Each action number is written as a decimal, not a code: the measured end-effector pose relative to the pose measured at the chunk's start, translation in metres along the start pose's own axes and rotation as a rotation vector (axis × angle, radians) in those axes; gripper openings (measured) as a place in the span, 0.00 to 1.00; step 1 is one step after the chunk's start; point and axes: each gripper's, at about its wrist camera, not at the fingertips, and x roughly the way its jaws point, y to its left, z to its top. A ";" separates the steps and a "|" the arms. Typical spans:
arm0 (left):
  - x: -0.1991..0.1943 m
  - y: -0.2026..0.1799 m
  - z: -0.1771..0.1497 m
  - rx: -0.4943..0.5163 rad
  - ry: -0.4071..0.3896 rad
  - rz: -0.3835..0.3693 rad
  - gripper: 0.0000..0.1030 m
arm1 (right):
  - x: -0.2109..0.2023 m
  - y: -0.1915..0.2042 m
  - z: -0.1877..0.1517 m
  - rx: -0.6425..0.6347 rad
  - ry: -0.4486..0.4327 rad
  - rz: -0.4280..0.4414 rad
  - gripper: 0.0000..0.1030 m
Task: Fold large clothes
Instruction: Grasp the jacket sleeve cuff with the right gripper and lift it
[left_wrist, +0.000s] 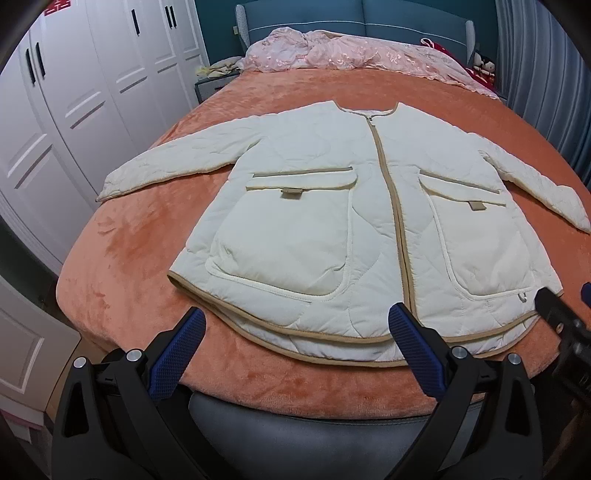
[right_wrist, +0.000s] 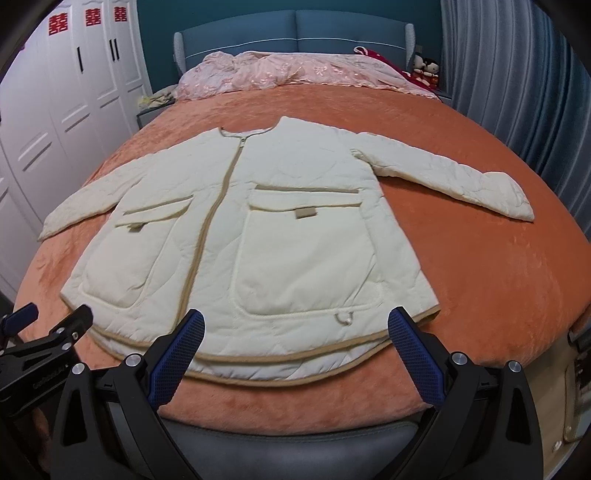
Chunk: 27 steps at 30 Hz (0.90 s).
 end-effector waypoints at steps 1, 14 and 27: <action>0.004 -0.001 0.003 0.003 0.004 0.004 0.94 | 0.005 -0.012 0.007 0.023 0.000 -0.002 0.95; 0.064 -0.013 0.054 -0.008 0.041 0.060 0.94 | 0.099 -0.239 0.096 0.405 -0.061 -0.118 0.95; 0.108 0.002 0.085 -0.072 0.034 0.142 0.94 | 0.168 -0.437 0.106 0.907 -0.148 -0.211 0.87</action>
